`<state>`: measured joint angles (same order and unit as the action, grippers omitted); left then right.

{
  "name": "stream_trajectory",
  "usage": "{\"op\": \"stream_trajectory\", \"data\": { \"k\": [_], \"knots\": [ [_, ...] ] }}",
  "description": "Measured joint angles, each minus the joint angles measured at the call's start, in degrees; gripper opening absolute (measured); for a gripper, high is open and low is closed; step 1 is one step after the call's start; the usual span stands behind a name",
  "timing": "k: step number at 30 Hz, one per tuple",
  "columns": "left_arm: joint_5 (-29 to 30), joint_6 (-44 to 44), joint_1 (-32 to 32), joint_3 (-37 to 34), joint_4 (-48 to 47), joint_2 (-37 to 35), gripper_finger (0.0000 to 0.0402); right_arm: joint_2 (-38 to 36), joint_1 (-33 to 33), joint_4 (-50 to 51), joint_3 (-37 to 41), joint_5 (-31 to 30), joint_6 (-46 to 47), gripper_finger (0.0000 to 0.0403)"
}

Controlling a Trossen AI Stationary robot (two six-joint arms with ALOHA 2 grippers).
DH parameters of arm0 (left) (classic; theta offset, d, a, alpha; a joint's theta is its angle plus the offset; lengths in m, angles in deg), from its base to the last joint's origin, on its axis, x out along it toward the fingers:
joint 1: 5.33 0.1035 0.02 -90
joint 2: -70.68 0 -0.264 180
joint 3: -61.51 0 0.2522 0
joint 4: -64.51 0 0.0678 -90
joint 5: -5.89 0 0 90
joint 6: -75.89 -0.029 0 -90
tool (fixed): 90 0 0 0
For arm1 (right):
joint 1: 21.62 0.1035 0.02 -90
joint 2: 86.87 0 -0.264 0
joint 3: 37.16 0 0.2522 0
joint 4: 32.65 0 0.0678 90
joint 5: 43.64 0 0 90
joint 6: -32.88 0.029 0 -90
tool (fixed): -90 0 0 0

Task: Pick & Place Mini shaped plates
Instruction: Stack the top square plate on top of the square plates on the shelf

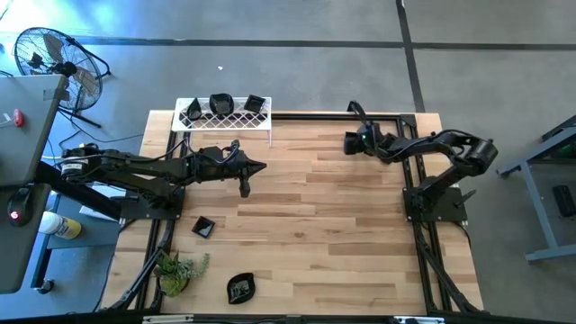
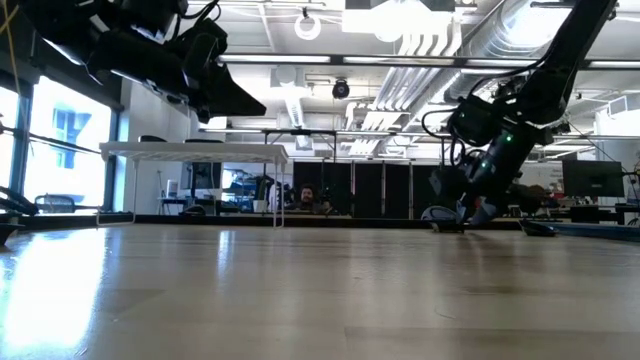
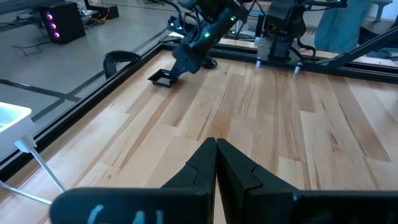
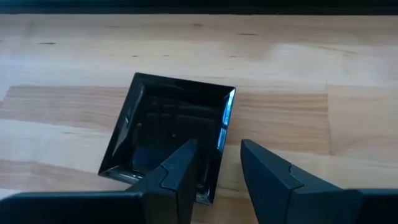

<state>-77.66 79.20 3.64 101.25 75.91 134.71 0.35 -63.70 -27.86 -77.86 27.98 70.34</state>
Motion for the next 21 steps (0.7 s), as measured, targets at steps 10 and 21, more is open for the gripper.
{"op": "stream_trajectory", "data": {
  "k": [10, 21],
  "knots": [
    [0.0, 0.0, 0.0, 0.0, 0.0, 0.0, 0.0007, 0.0, 2.0, -0.8, 0.0, -0.8, 0.0, 0.0057],
    [0.0, 0.0, 0.0, 0.0, 0.0, 0.0, 0.0007, -0.8, 4.2, -0.9, 0.0, 1.3, -0.2, 0.0010]
  ]
}}
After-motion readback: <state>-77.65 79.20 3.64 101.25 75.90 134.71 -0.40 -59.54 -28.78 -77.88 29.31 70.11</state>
